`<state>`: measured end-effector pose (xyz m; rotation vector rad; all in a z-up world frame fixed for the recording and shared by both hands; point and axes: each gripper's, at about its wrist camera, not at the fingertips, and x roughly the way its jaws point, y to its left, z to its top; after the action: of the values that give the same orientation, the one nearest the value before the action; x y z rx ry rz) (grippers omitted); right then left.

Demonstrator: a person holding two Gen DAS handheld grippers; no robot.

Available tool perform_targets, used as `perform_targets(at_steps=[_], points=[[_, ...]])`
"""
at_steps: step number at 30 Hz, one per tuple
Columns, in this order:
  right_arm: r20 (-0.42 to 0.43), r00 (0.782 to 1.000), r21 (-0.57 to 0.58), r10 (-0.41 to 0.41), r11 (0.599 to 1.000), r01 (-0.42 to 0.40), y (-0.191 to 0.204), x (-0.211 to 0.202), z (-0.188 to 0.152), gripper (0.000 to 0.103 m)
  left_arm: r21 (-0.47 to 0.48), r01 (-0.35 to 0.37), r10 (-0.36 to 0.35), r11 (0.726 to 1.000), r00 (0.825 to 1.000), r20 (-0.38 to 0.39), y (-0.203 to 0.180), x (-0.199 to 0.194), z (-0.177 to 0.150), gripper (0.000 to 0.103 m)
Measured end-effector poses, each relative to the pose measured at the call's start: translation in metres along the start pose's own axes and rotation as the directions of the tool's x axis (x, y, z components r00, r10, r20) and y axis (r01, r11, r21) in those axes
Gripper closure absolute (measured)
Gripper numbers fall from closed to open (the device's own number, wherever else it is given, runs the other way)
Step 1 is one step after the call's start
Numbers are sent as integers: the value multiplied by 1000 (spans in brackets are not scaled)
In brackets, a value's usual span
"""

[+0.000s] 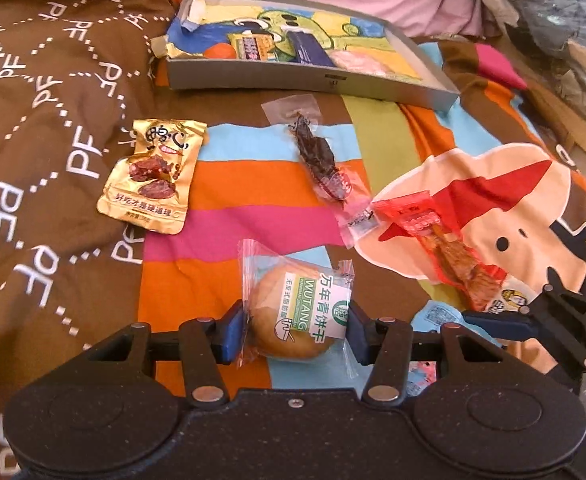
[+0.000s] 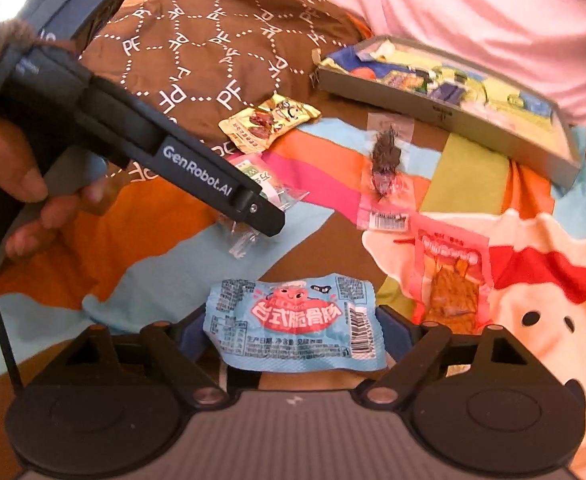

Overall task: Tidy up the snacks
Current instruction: 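Carry the biscuit with left tool while right tool carries the sausage packet into the tray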

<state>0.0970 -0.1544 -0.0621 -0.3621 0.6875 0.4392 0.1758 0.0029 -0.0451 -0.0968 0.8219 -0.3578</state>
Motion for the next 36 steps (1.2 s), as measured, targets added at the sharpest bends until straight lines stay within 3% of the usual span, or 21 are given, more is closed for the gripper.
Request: perform_targets(at_steps=[10, 19, 27, 36], points=[[97, 988, -182, -123, 973, 140, 30, -10, -4, 16, -34, -13, 15, 999, 999, 51, 6, -23, -9, 50], [201, 961, -197, -189, 954, 228, 20, -15, 6, 16, -47, -32, 36, 998, 995, 91, 12, -26, 2, 50], [258, 938, -133, -230, 954, 270, -15, -14, 31, 15, -21, -36, 39, 999, 987, 158, 9, -19, 42, 50], [349, 896, -105, -276, 938, 330, -76, 13, 79, 15, 10, -27, 23, 1000, 963, 268, 9, 10, 120, 50]])
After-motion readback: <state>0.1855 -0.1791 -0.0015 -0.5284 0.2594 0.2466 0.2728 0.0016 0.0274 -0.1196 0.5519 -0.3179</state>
